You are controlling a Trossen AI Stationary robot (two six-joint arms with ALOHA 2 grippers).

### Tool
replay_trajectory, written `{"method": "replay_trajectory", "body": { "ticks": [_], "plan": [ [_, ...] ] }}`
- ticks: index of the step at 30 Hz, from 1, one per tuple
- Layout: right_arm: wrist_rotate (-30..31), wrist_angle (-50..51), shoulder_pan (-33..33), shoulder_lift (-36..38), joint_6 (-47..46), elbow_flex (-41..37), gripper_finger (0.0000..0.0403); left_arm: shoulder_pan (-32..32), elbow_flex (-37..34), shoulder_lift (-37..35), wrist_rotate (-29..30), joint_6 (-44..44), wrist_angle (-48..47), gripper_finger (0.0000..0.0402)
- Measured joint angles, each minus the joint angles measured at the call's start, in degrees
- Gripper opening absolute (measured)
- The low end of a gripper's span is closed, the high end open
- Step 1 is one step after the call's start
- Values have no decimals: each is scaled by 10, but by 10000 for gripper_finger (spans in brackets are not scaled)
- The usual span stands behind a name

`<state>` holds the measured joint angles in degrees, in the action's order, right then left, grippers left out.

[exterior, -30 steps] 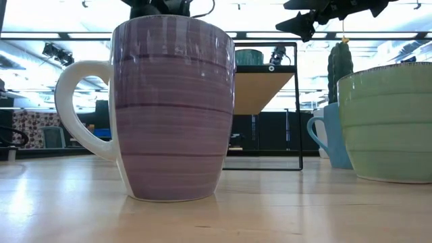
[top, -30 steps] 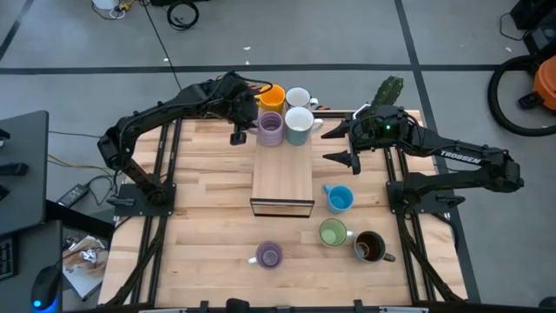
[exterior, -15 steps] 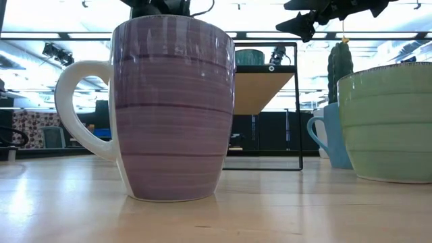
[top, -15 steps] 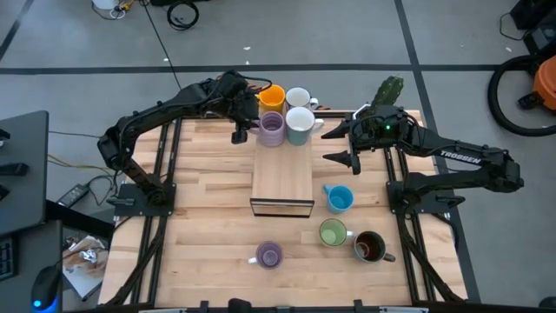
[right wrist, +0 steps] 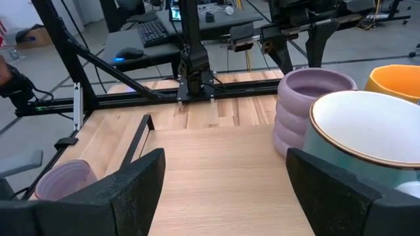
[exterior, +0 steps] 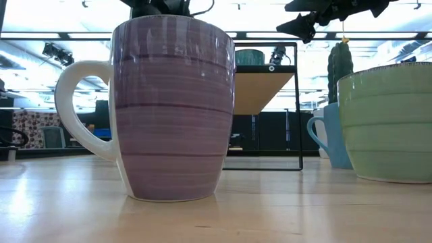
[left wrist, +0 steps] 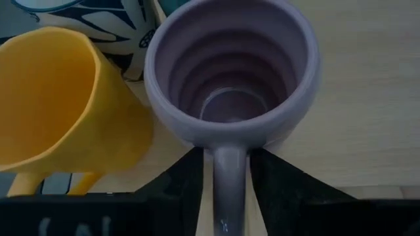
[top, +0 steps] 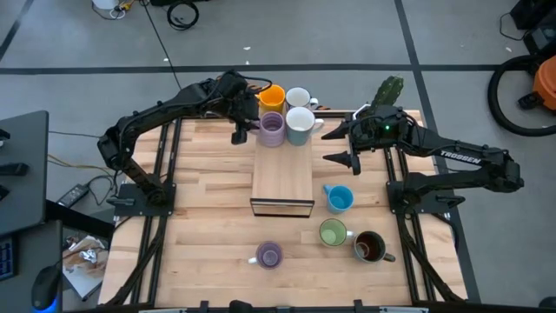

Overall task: Place coffee mugs
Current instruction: Put the left purple mug on the shelf

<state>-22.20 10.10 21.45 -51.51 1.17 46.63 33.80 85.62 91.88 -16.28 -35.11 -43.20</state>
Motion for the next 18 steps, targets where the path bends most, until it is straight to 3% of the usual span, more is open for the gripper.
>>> {"method": "replay_trajectory", "body": {
  "ticks": [10,18],
  "plan": [
    [0,1,0,0,0,0,323,1,0,-18,6,0,-12,207],
    [0,-1,0,0,0,0,323,1,0,-40,17,3,-26,217]
  ]
}}
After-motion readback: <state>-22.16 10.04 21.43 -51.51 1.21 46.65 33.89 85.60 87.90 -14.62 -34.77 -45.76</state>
